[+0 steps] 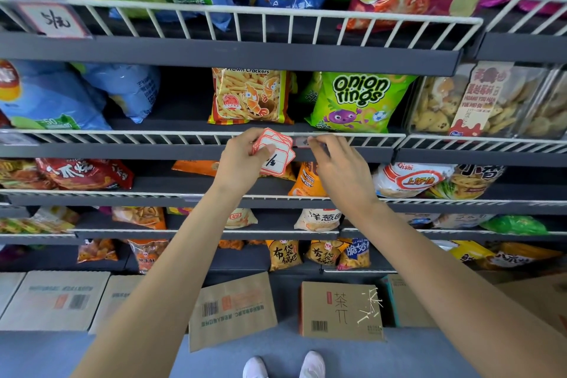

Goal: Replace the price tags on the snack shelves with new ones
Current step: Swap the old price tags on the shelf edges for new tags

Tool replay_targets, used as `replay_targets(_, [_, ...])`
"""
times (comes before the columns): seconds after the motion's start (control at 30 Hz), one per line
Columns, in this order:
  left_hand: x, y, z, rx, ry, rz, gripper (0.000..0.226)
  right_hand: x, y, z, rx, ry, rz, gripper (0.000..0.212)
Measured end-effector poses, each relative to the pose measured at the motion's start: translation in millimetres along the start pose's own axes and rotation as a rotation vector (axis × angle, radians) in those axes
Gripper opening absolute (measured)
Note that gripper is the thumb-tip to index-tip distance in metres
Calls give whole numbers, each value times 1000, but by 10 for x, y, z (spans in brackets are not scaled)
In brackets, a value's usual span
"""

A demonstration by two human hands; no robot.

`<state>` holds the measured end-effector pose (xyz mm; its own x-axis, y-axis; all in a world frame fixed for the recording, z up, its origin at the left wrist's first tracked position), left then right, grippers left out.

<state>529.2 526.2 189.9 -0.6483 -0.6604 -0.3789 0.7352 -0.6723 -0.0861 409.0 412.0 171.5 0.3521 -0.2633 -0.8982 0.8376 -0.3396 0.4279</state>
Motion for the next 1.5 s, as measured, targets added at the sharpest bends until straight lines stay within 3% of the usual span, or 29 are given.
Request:
replay_targets(0.2, [-30, -35, 15, -25, -160, 29, 28, -147, 52, -84, 141, 236, -89, 38])
replay_targets(0.5, [-5, -117, 103, 4, -237, -13, 12, -99, 2, -187, 75, 11, -248, 53])
replay_targets(0.77, [209, -196, 274, 34, -275, -76, 17, -392, -48, 78, 542, 1192, -86, 21])
replay_targets(0.9, [585, -223, 473, 5, -383, -140, 15, -533, -146, 410, 562, 1096, 17, 20])
replay_targets(1.17, [1793, -367, 966, -72, -566, -261, 18, -711, -640, 1596, 653, 1168, 111, 22])
replay_targets(1.4, [2922, -519, 1375, -76, -535, -239, 16, -820, -1167, 2747, 538, 1049, -4, 10])
replay_targets(1.5, [3260, -563, 1483, -79, -561, -239, 13, -827, -1315, 3092, 516, 998, -49, 16])
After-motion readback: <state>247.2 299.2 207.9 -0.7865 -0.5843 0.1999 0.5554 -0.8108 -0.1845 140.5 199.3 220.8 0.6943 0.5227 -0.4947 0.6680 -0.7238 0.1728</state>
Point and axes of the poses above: each hand's wrist, its own y-axis towards the middle knuckle, its own x-axis out of the palm, z = x × y, the point moved 4 cm from there along y, towards the middle knuckle, and after that the axes turned 2 degrees about -x, right-handed, at the moved point
